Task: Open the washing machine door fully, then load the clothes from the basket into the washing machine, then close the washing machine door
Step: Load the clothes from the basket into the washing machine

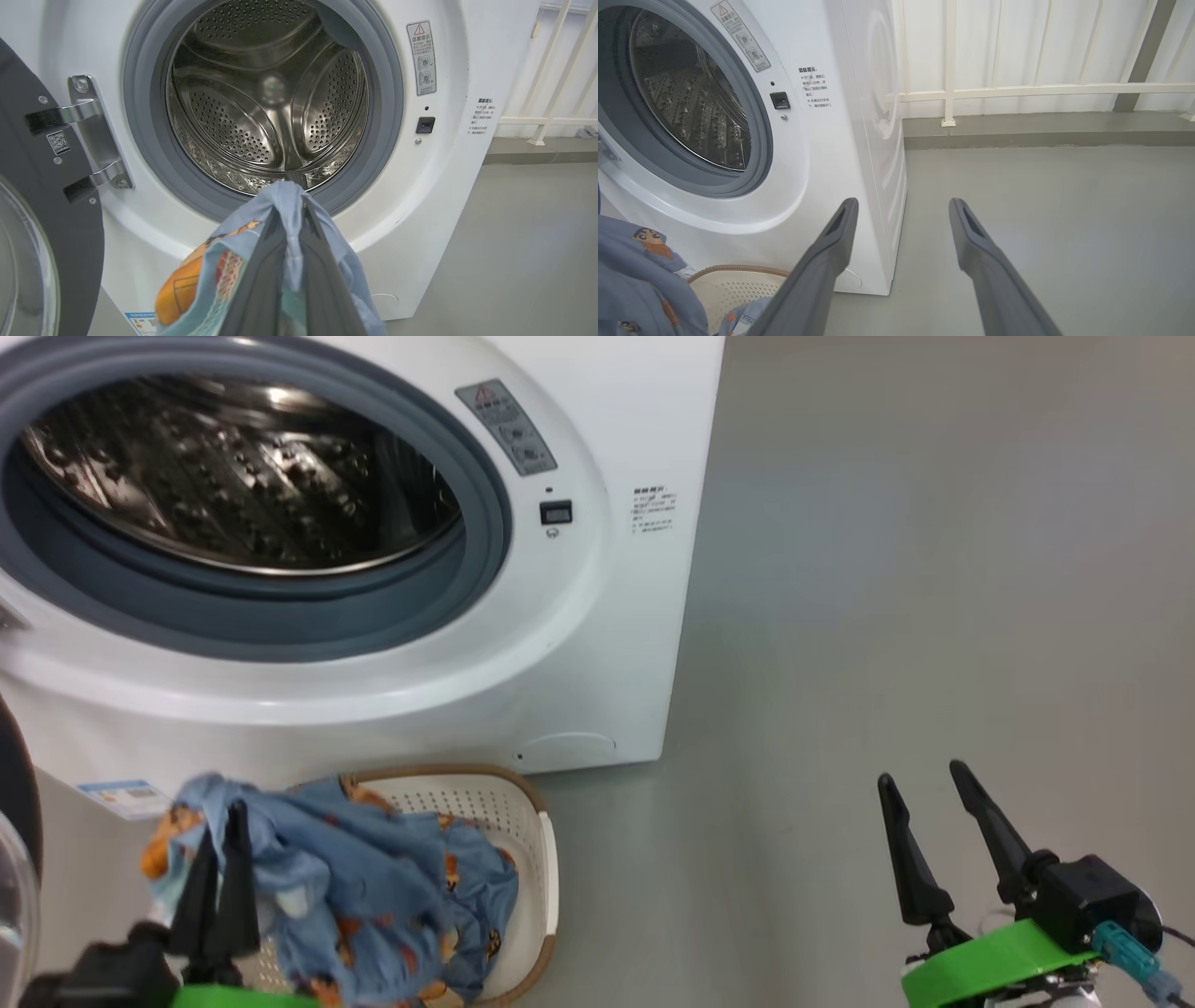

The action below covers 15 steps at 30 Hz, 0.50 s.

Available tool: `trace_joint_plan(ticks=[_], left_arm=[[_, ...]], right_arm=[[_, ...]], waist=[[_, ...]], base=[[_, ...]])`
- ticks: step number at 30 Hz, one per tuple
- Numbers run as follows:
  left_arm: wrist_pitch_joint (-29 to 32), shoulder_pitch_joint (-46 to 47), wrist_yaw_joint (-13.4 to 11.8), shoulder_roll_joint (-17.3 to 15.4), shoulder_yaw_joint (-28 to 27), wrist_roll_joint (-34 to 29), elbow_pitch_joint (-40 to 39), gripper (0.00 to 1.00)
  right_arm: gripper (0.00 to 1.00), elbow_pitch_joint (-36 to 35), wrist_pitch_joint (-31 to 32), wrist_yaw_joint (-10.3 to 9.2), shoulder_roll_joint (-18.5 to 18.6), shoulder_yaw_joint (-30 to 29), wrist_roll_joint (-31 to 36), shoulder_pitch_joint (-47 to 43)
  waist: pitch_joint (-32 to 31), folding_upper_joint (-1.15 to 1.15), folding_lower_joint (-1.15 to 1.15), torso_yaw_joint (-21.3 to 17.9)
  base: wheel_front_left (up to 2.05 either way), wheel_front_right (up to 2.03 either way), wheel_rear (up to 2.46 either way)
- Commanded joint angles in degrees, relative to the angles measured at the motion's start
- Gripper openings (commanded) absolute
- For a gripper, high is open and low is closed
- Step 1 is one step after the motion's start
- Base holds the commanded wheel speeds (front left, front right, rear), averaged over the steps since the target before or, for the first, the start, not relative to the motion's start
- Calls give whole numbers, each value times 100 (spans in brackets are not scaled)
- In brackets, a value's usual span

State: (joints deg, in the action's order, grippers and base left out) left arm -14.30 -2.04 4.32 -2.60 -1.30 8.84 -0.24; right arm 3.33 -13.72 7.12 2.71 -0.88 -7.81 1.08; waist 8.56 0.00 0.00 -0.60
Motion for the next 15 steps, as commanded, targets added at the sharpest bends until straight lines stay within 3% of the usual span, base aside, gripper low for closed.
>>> trace_joint_plan(ticks=[1,15], left_arm=[[-70,456,2,-29,-241,4,-53,0],[-70,2421,189,-346,-443,-153,529,0]], right_arm=[[100,-163,-56,36,17,166,-75,268],[100,-200,-94,36,17,281,-65,716]], waist=[[358,0,0,27],[1242,0,0,-99]], base=[[0,0,0],[0,0,0]])
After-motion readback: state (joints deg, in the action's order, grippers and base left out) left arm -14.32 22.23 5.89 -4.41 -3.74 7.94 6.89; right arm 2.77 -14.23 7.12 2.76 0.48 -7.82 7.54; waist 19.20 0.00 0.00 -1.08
